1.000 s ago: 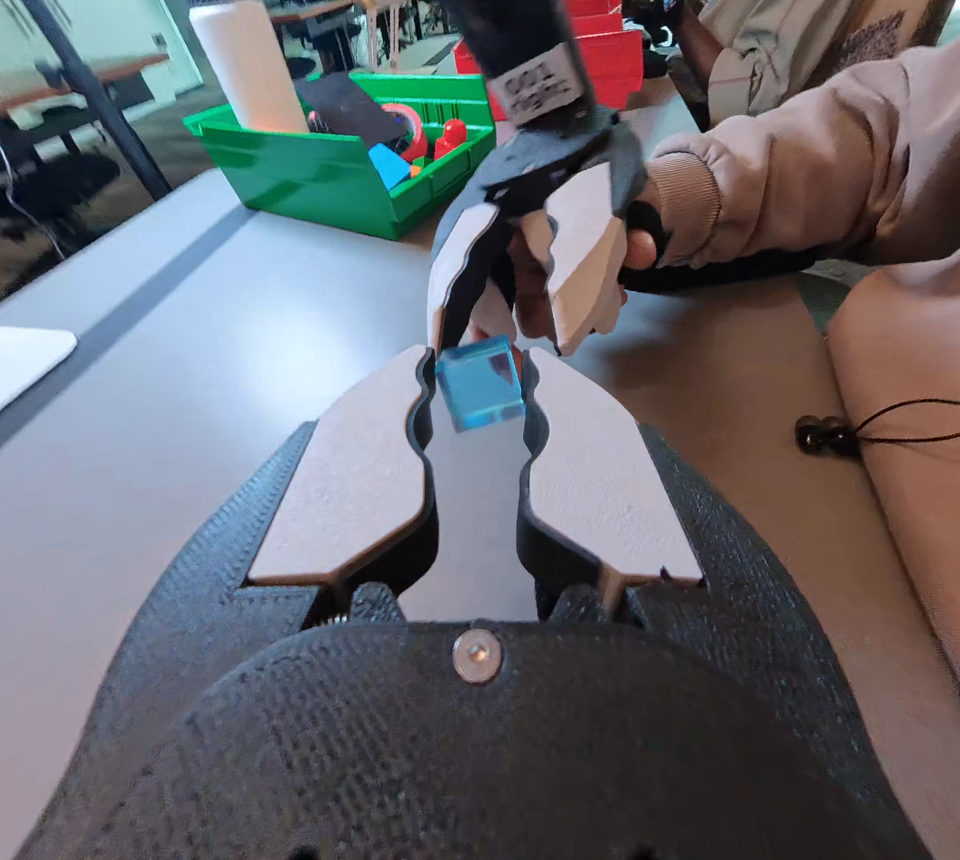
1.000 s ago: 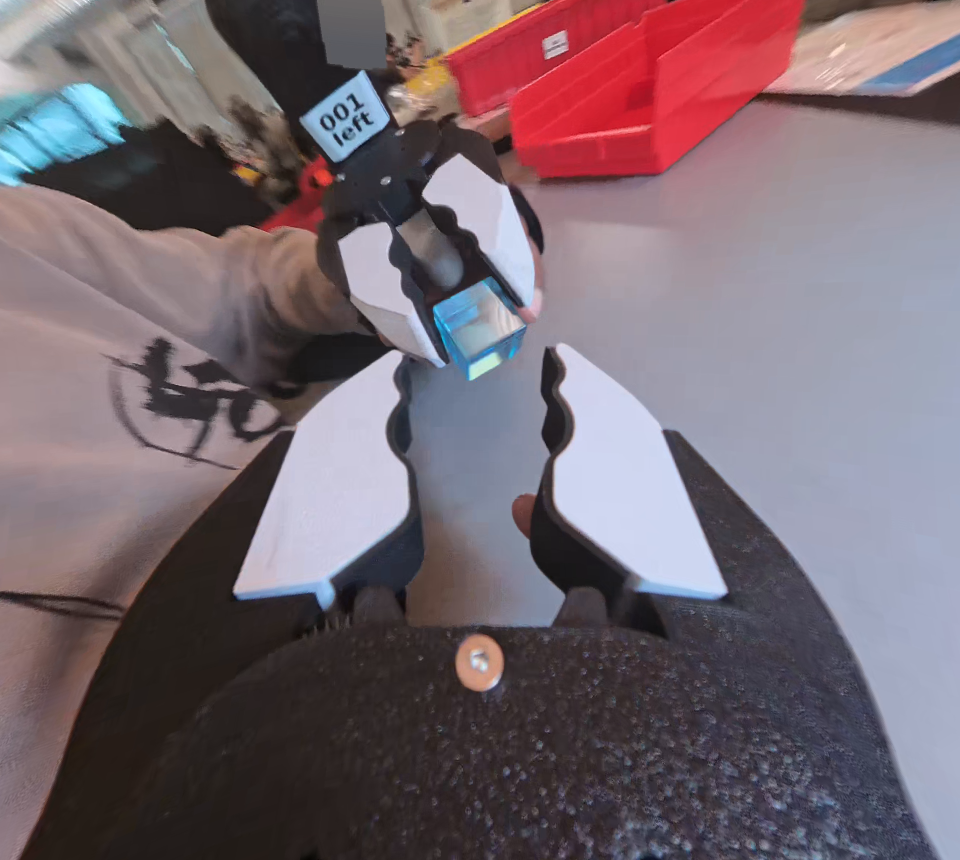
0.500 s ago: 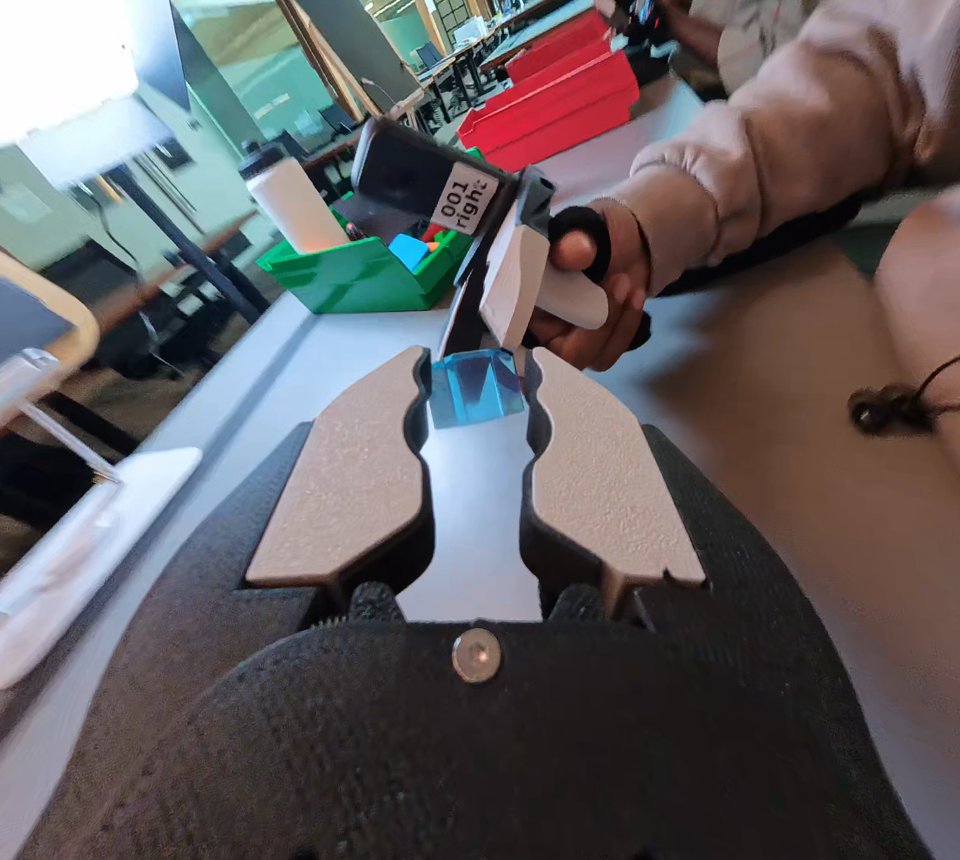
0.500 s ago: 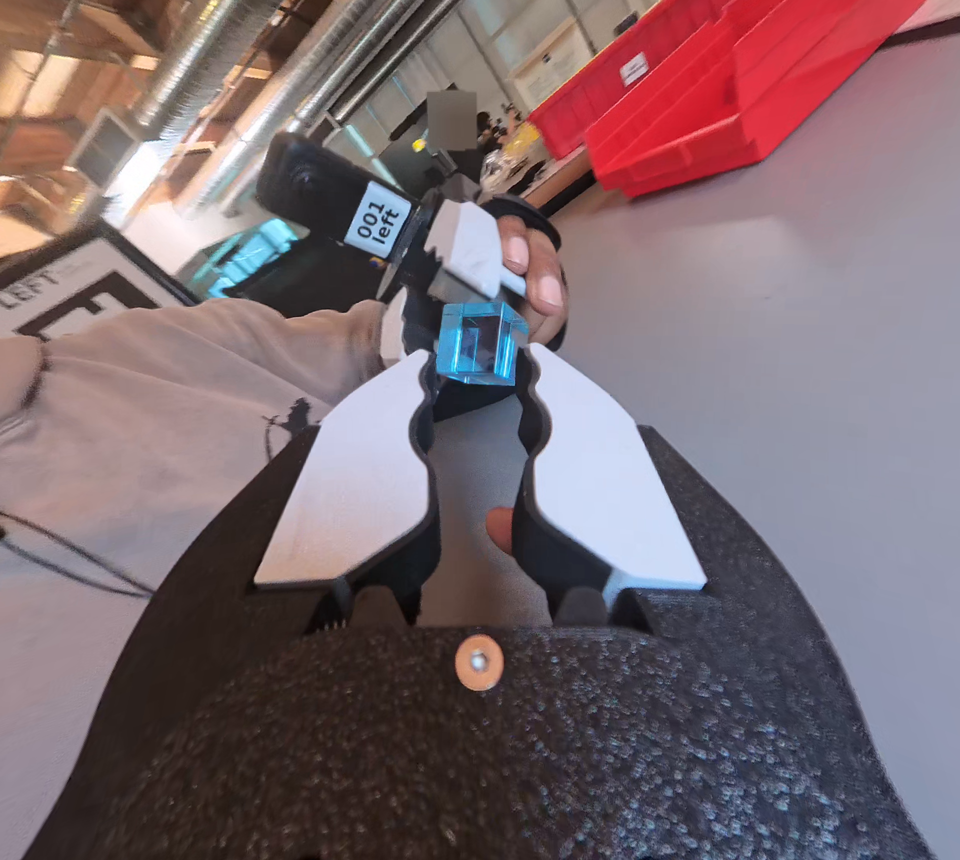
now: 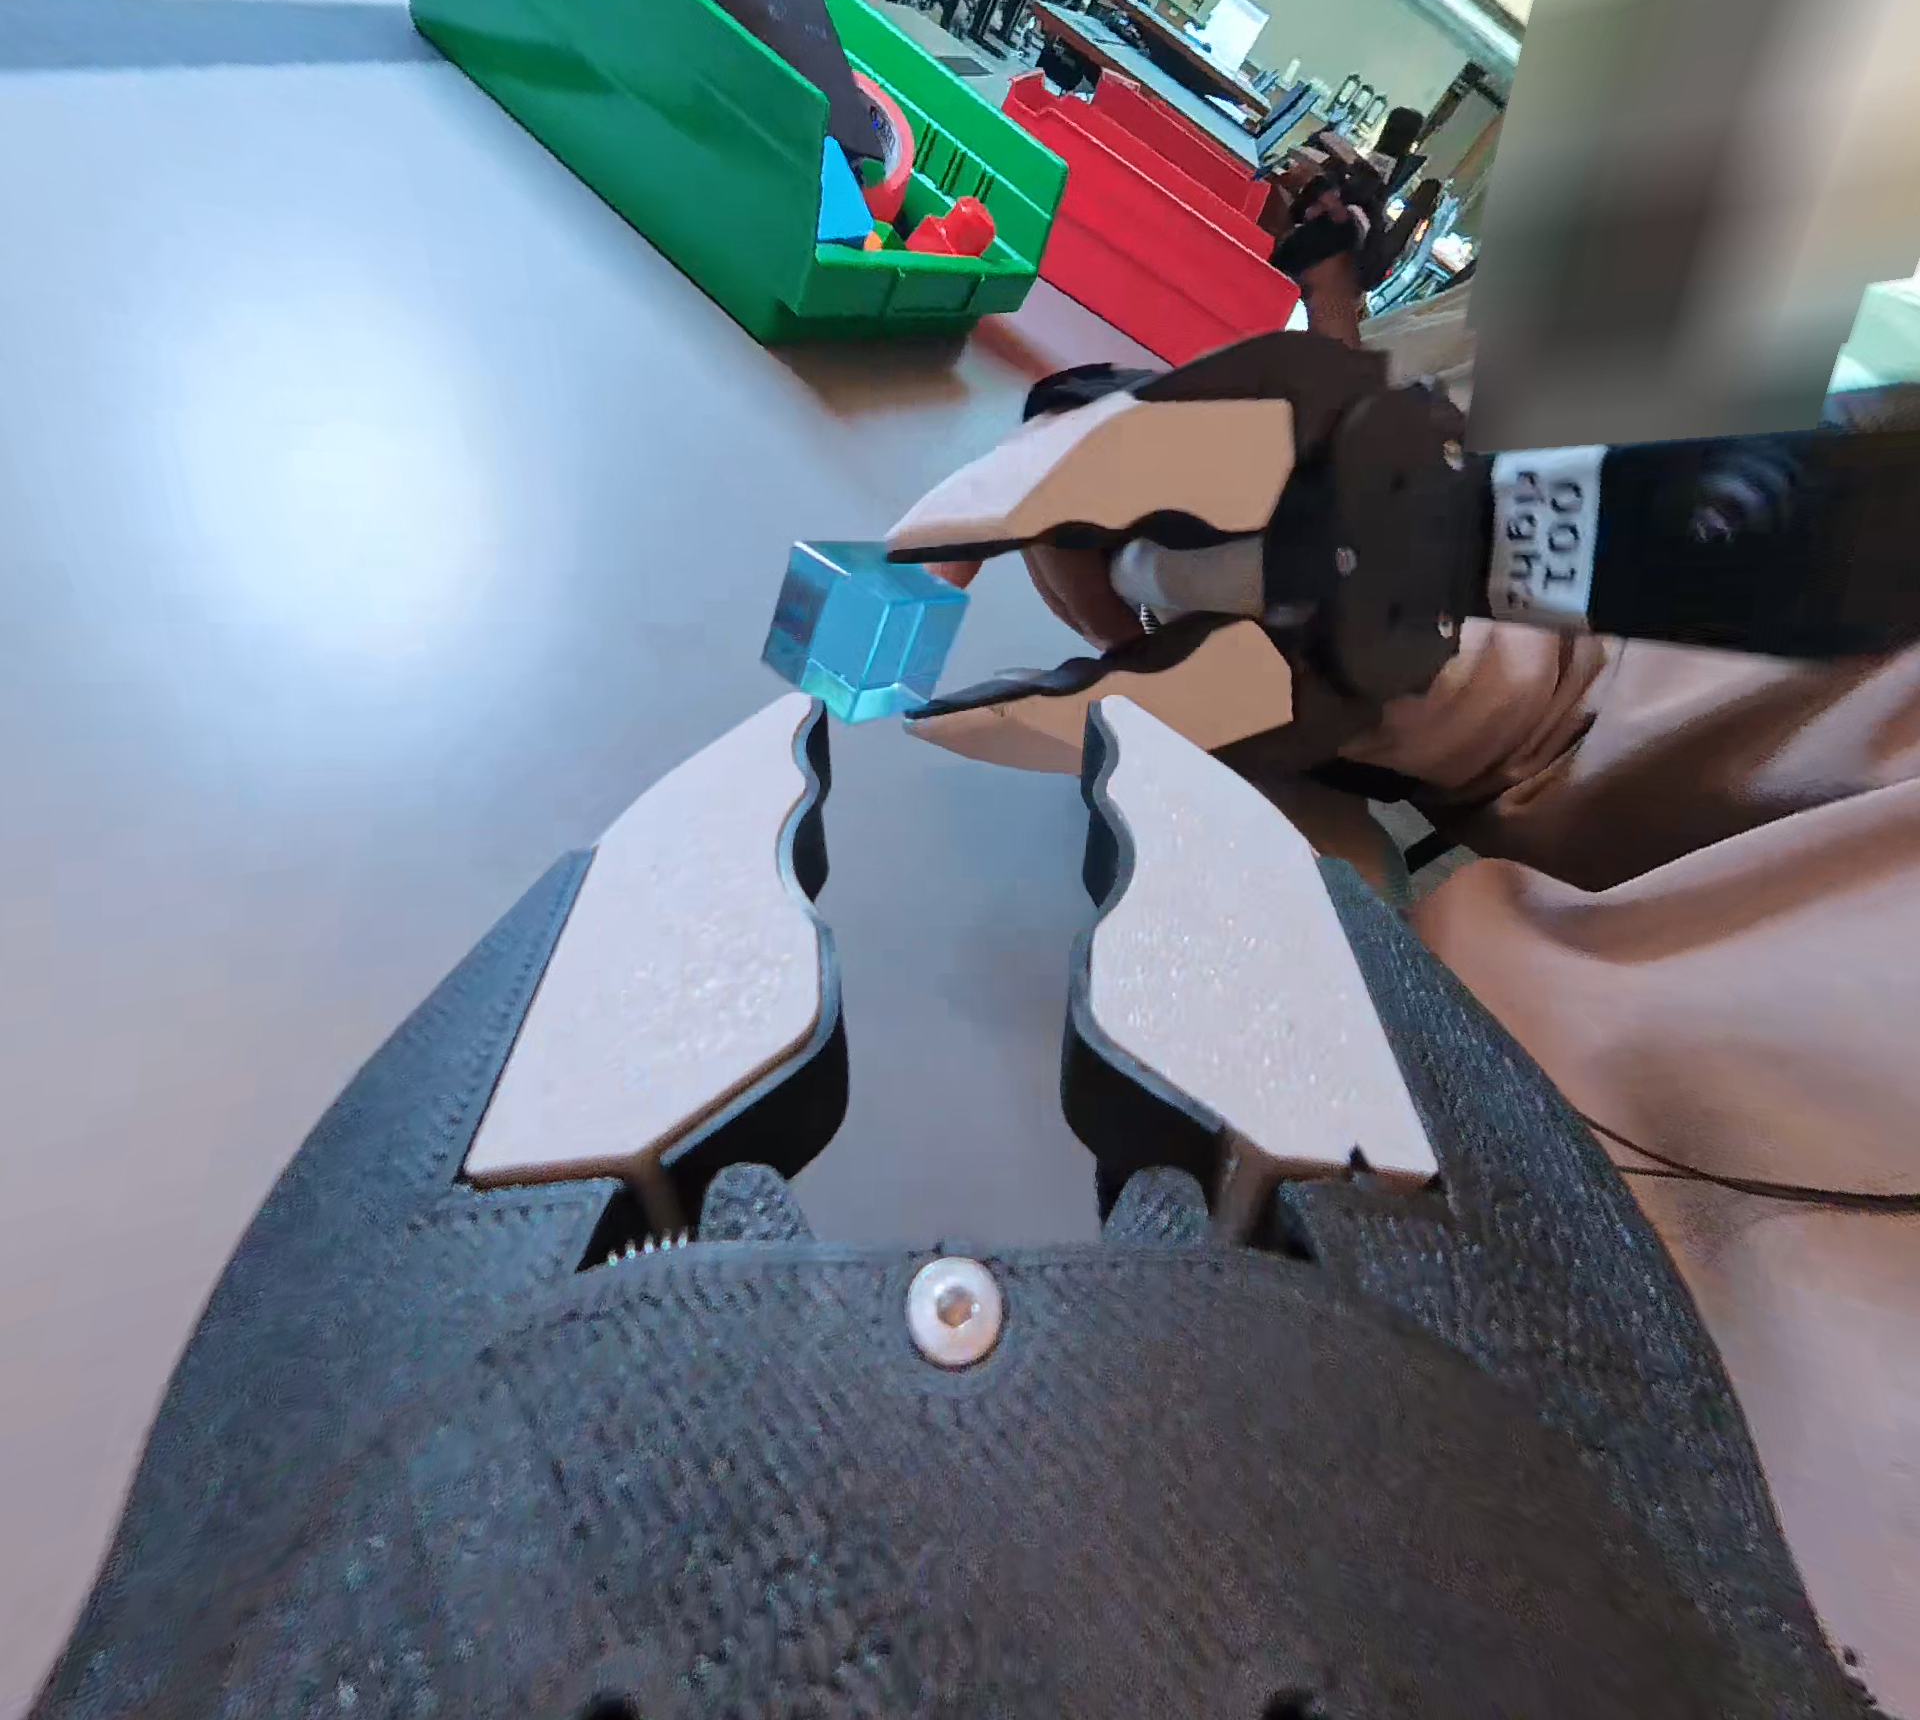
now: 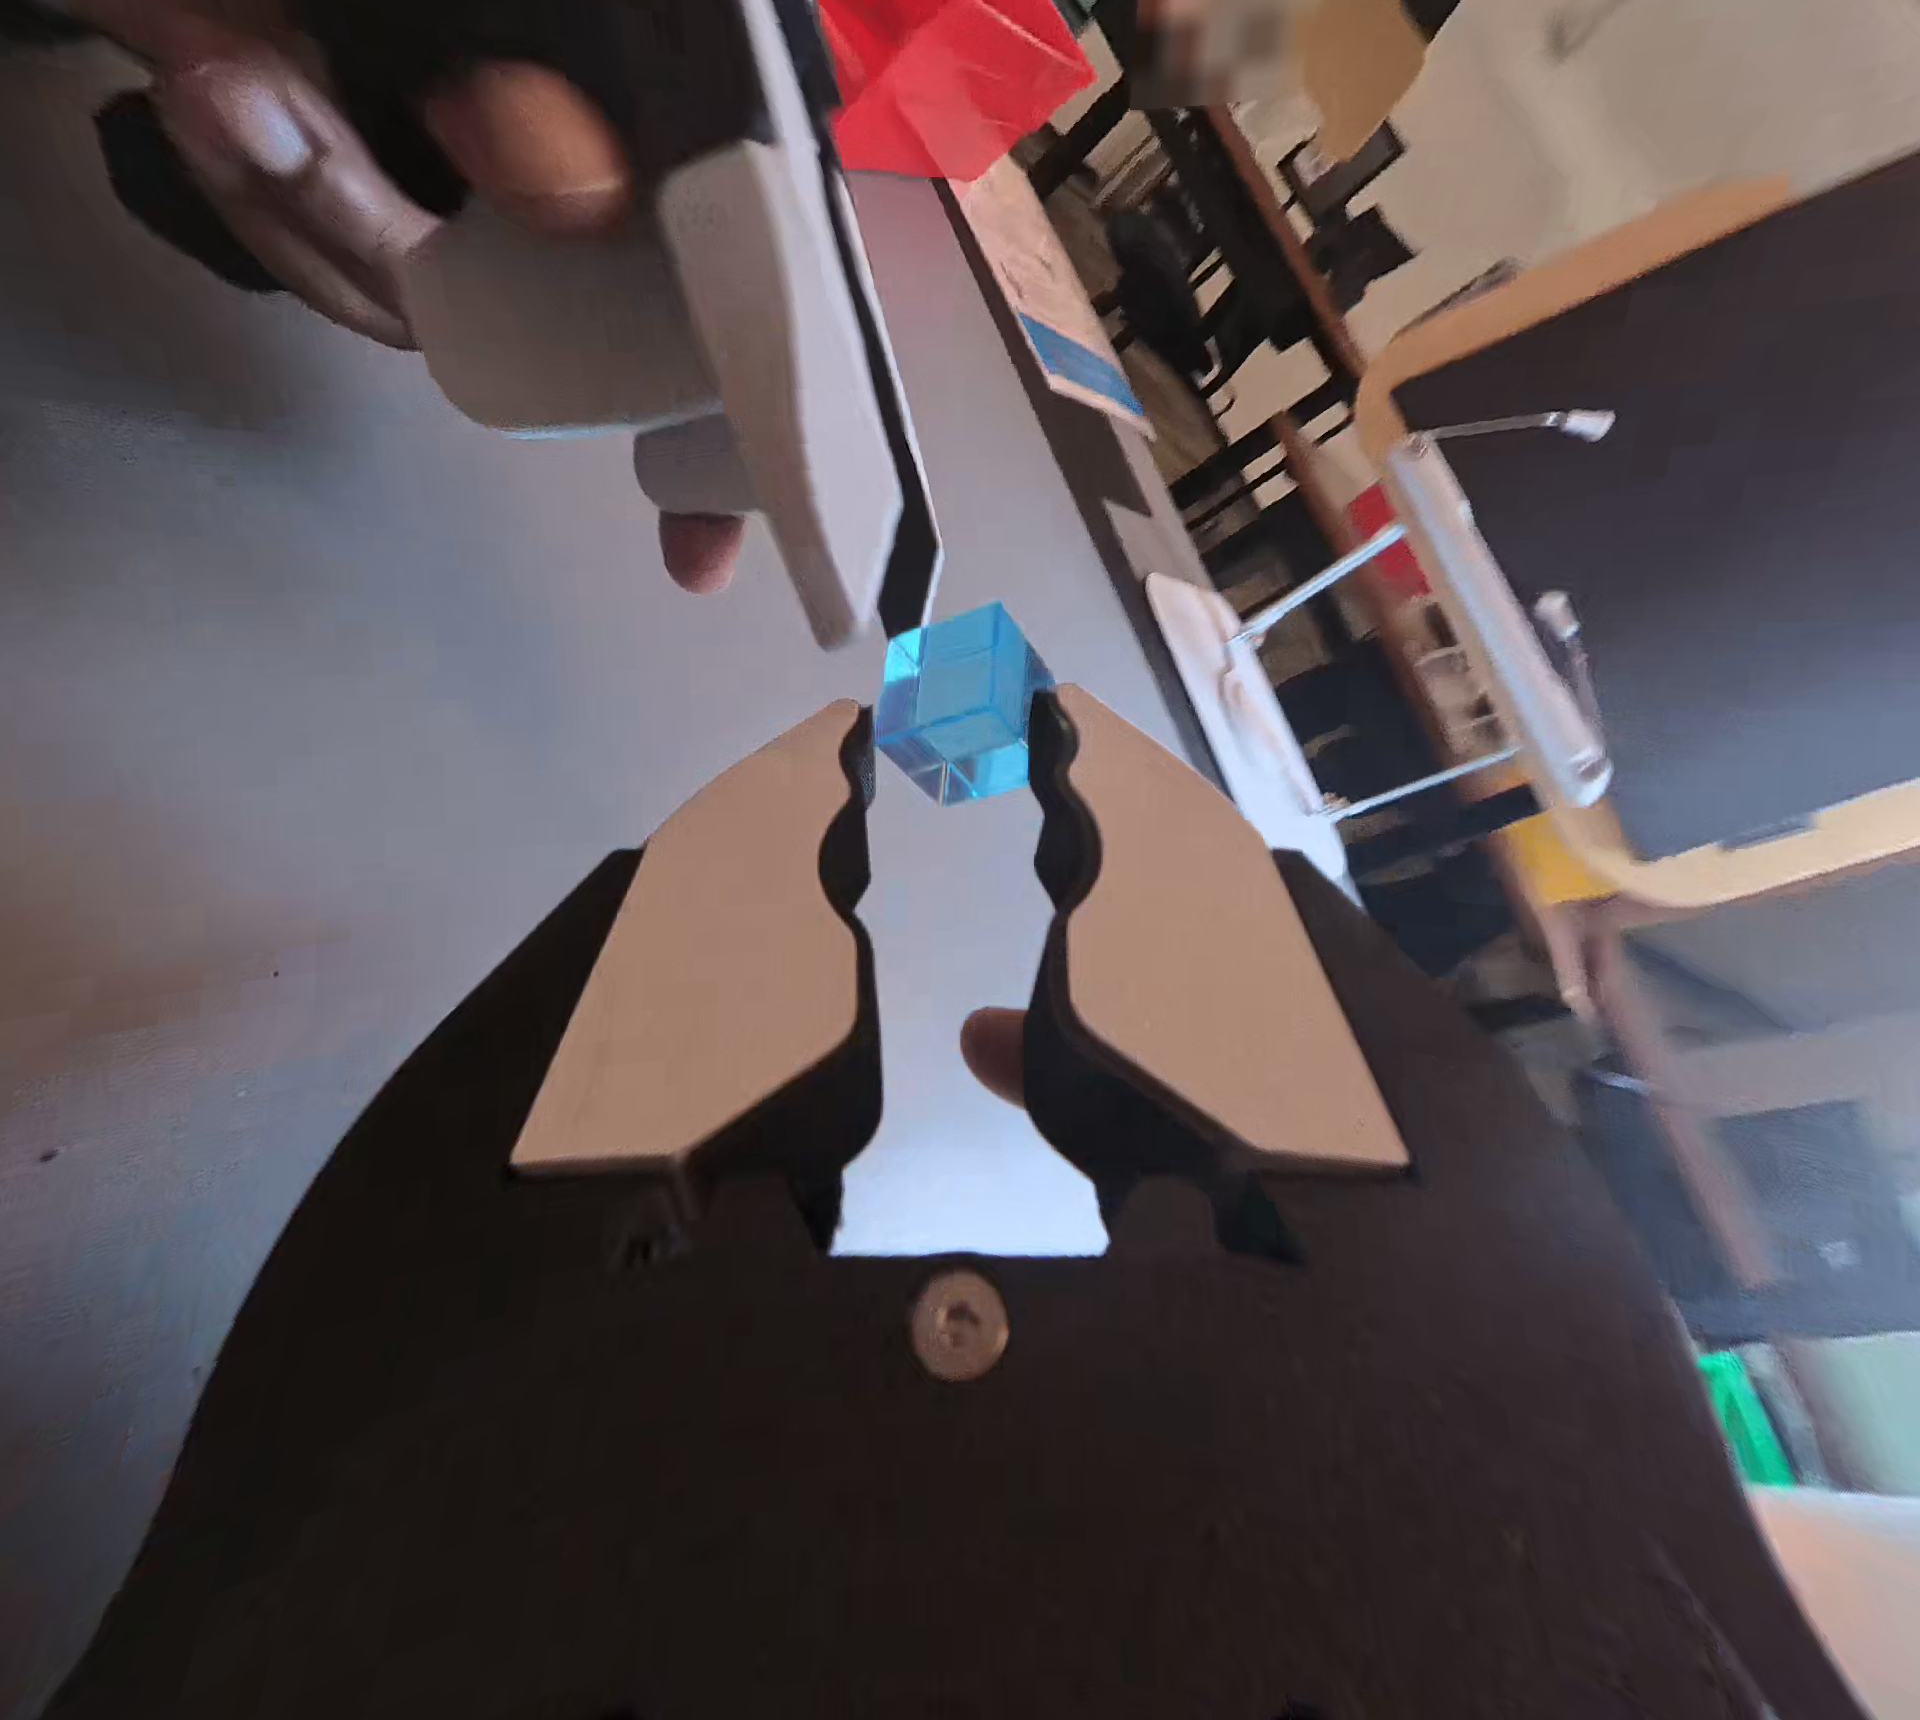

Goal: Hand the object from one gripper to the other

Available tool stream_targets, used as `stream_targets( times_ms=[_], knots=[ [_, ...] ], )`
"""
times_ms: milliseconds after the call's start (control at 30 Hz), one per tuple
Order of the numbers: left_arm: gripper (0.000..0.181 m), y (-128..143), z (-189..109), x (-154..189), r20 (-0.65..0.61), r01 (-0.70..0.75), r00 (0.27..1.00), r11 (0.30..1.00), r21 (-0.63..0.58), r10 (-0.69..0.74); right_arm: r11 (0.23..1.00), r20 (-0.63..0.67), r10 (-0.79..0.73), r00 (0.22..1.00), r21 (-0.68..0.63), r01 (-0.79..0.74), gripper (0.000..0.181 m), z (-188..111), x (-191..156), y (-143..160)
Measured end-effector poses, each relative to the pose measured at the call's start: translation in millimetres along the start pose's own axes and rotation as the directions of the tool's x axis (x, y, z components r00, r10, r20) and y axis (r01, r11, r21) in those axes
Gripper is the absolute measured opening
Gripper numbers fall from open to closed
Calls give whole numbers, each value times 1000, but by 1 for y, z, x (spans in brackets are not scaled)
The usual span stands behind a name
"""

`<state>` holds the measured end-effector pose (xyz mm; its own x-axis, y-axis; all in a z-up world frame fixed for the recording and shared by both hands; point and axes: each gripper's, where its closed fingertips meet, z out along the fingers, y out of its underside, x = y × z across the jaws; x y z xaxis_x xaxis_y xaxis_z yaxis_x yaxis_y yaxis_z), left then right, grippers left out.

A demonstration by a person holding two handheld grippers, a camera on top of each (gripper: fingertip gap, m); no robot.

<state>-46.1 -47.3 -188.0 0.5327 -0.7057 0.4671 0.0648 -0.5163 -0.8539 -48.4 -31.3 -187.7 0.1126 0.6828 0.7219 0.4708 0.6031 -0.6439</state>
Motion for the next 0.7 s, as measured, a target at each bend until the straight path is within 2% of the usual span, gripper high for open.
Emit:
stream_targets(
  times_ms=[100, 167, 200, 400, 467, 567, 633, 700],
  knots=[
    [43, 3, 2, 0, -34, 66, 997, 998, -9, -66, 990, -28, -127, 991, 57, 129, 28, -3, -5, -12],
    [35, 5, 1, -2, -29, 77, 997, 997, -23, -77, 986, -32, -152, 988, 68, 154, 28, -5, -8, -15],
    [26, 6, 0, -4, -25, 61, 998, 998, -34, -62, 987, -27, -136, 990, 81, 138, 27, -5, -8, -17],
    [0, 0, -9, -1, -76, 32, 997, 999, -22, -33, 988, -11, 5, 1000, 155, -3, 27, -13, 3, -26],
    [4, -2, -9, 2, -89, 33, 995, 999, -5, -34, 988, -18, 6, 1000, 153, -3, 27, -13, 5, -25],
    [41, 0, -5, 2, -54, -1, 999, 1000, -20, 0, 990, -20, -23, 1000, 137, 25, 27, -11, 3, -23],
    [45, 1, -4, 0, -41, 5, 999, 1000, -16, -6, 991, -25, -41, 999, 124, 44, 27, -10, 2, -20],
    [35, 2, -3, 4, -76, 27, 997, 999, -27, -29, 991, -6, -51, 999, 127, 51, 27, -9, -1, -19]
  ],
)
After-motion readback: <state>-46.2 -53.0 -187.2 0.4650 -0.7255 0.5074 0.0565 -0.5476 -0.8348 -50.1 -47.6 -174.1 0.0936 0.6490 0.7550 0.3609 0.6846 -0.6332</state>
